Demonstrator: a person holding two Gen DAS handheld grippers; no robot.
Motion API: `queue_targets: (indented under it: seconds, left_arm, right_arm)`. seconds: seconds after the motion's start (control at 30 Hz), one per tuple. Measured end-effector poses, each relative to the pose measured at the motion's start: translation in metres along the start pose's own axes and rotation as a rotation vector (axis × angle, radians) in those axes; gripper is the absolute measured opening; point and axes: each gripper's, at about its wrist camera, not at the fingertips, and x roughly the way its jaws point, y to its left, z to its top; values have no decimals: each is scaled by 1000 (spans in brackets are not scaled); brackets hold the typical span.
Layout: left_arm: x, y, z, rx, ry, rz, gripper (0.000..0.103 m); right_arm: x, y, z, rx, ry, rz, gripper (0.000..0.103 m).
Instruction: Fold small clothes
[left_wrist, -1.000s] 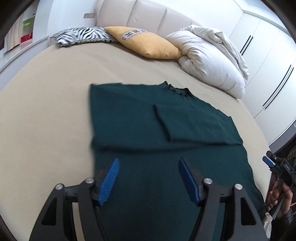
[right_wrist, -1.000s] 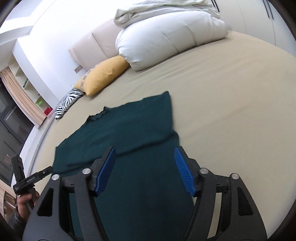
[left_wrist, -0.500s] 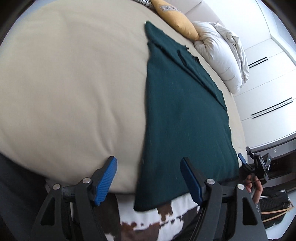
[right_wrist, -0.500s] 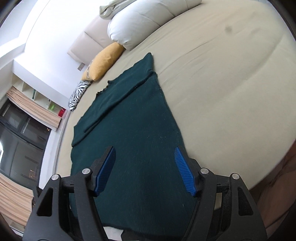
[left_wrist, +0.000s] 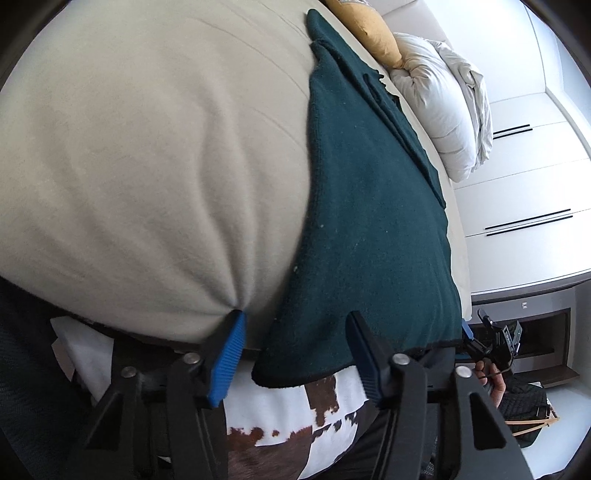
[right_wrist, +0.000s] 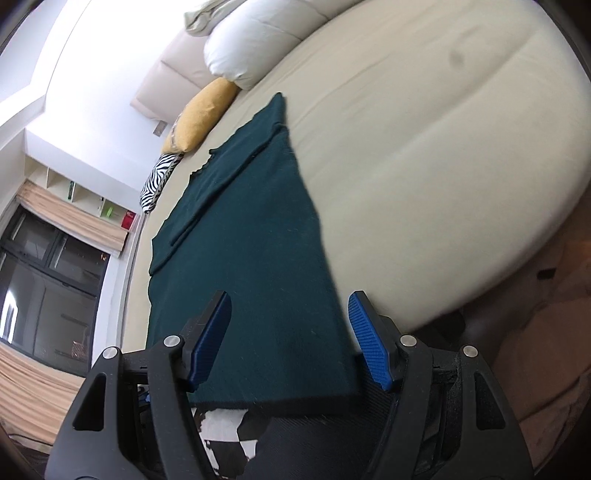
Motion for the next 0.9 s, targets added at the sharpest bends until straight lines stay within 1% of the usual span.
queue_targets:
  seconds: [0.03,0.07,0.13,0.17,0.23,0.4,0.5,0.53,0.63,0.67,0.7,0.73,0.8,0.9]
  left_arm:
    - [1,0,0,0,5,4,43]
    - [1,0,-1,-2,10,5,38]
    - [3,0,-2,-6,25,-6,24]
    - [4,-1,-4,0,32,-8,21]
    - [5,-5,-5,15,39,-9,11]
    - [5,-17,-6,76,51,23,8]
    - [3,-23,-7,100,46,35,7]
    - [3,-24,-7,106,45,37,7]
    - [2,-25,-10,115,39,41,6]
    - [2,-26,-10,117,35,41,6]
    - [0,-25,-10,118,33,38,6]
    - [-1,-25,-10,120,30,34,6]
    - [-7,-25,-9,124,21,21,6]
    - [-16,-28,-8,122,-1,-6,6]
  right_arm:
    - [-2,-3,0,6,4,0,65]
    - [-3,-5,-1,8,8,0,65]
    - [-8,-8,-4,5,24,-11,65]
    - [-9,-9,-5,4,31,-13,65]
    - [-11,-12,-7,3,55,-32,64]
    - [-13,-12,-13,-7,105,-49,64]
    - [-7,-12,-18,-24,157,-85,59]
    - [-8,-12,-18,-28,152,-89,58]
    - [-9,-18,-18,-7,148,-83,47]
    - [-9,-18,-18,-6,147,-84,37]
    - [-10,-18,-18,-9,148,-83,25]
    - [-8,-17,-19,-14,161,-71,20]
    - [-6,-12,-21,-35,175,-79,8]
    - [-4,-6,-24,-53,174,-79,7]
